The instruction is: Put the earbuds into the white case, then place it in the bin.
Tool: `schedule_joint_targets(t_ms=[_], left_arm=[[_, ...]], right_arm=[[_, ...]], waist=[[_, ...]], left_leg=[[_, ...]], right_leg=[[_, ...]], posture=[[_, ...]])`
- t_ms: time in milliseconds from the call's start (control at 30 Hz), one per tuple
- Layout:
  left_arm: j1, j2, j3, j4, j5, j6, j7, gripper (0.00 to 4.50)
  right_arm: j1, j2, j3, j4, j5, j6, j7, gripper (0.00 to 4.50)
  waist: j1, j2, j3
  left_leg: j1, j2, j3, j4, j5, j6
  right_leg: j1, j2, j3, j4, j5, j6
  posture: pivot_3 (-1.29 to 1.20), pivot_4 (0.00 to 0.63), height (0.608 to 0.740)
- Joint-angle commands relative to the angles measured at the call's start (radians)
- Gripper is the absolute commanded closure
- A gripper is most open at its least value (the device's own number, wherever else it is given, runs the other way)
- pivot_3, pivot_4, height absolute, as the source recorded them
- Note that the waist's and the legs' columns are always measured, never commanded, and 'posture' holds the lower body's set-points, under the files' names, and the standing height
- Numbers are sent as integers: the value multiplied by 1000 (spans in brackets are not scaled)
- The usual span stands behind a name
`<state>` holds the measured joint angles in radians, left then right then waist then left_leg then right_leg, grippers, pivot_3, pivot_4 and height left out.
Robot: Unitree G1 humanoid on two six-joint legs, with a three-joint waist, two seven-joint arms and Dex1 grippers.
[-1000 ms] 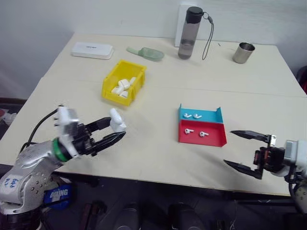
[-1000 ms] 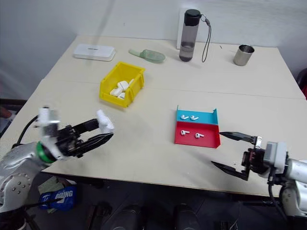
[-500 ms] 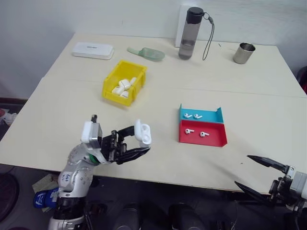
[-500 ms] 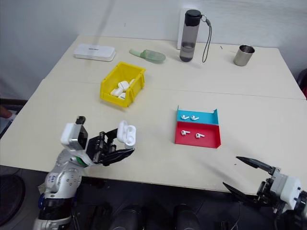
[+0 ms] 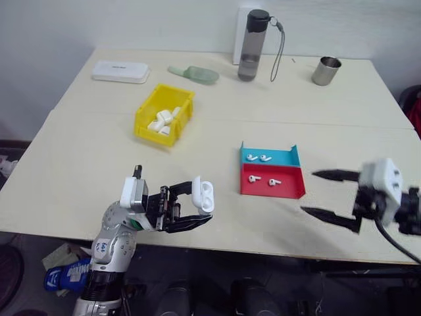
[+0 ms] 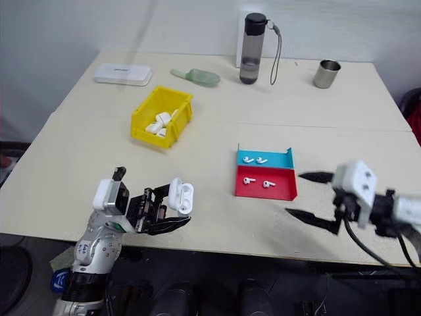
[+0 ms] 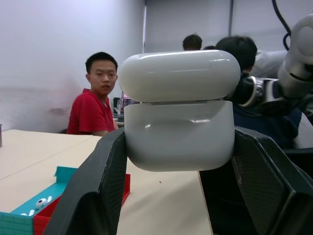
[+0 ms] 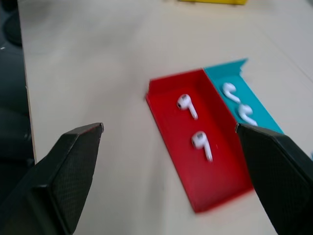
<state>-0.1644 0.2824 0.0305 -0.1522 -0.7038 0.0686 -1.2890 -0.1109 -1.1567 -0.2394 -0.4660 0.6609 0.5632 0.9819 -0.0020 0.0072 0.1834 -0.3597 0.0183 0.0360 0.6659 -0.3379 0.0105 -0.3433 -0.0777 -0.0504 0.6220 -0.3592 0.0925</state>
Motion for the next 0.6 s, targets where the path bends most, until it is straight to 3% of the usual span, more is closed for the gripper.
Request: schedule_joint_targets(t_ms=[33, 233, 333, 400, 600], left_arm=[[15, -6, 0, -40, -12, -16, 17, 1744], [25, -7, -9, -45, -4, -30, 34, 1744], [29, -2, -8, -43, -3, -37, 37, 1744], [34, 2, -6, -43, -4, -41, 35, 1744], [52, 5, -12, -53, 0, -50, 40, 1744]], right_arm=[[-152, -48, 167, -17, -53, 193, -46, 0], [-460, -10, 470, 50, -230, 328, -28, 0], [-519, 27, 552, 90, -307, 314, -20, 633], [-549, 41, 599, 111, -353, 307, -1, 1298], [-605, 82, 675, 171, -456, 279, 44, 1298]], waist=[[10, -1, 0], [14, 0, 0], [13, 0, 0], [10, 0, 0], [-1, 0, 0]], left_leg=[[-1, 0, -2, 0, 0, 0], [-22, -3, -4, 11, -2, 3], [-27, -3, -5, 14, -2, 3], [-27, -3, -5, 15, -2, 3], [-27, -3, -5, 15, -2, 3]], right_leg=[[0, 0, -2, 0, 0, 0], [-17, -2, -2, 6, 0, 0], [-19, -2, -4, 6, 0, 0], [-19, -2, -4, 6, 0, 1], [-19, -2, -5, 8, 1, 1]], posture=[[0, 150, 740], [0, 150, 740], [0, 150, 740], [0, 150, 740], [0, 150, 740]])
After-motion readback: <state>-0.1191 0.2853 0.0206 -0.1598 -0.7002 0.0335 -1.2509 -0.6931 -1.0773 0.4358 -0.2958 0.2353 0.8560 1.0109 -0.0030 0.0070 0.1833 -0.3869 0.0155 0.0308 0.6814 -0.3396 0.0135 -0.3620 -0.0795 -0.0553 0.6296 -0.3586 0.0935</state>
